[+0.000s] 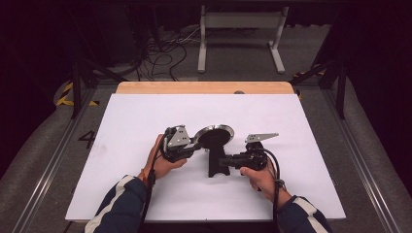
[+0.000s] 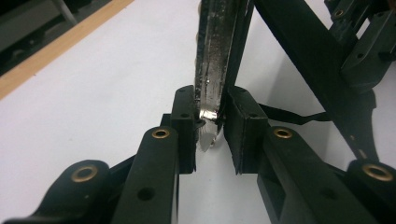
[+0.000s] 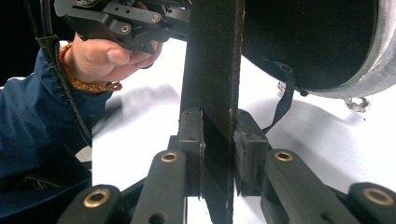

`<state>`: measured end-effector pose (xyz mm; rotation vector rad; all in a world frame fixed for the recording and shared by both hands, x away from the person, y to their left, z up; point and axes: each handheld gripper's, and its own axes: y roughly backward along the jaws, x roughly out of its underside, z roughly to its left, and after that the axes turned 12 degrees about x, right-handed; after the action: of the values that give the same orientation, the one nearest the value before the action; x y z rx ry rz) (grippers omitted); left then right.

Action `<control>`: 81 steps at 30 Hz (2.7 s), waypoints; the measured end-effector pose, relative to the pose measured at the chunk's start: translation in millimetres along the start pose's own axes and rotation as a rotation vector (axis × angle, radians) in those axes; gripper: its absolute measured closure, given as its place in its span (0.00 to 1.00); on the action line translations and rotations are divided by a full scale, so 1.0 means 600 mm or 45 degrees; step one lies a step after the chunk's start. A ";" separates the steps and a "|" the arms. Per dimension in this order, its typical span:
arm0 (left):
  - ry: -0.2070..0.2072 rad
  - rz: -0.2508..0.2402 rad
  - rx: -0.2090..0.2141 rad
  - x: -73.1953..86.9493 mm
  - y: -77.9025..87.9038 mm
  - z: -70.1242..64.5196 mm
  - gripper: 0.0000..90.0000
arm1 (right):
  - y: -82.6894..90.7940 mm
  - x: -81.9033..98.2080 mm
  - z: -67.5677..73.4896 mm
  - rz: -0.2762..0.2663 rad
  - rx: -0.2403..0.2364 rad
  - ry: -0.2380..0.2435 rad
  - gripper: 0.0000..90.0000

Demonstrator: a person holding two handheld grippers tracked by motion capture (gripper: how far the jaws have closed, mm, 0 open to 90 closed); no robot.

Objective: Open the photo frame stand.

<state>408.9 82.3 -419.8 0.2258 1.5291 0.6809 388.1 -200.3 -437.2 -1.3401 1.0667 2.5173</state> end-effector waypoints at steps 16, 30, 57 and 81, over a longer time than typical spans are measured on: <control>-0.069 -0.017 -0.105 0.007 -0.010 -0.016 0.83 | -0.001 0.007 -0.001 -0.005 0.092 0.037 0.81; 0.009 0.030 -0.064 0.030 -0.035 -0.010 0.76 | -0.002 0.022 0.005 0.078 0.087 0.061 0.82; 0.016 0.022 -0.036 0.036 -0.020 0.004 0.73 | 0.017 0.023 0.019 0.048 0.182 0.128 0.82; 0.081 -0.090 -0.119 0.033 0.034 0.019 0.34 | 0.074 0.009 0.074 -0.220 0.445 0.358 0.88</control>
<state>412.3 112.6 -424.6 0.0798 1.5543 0.7075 336.8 -207.4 -401.0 -1.6231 1.3023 1.9483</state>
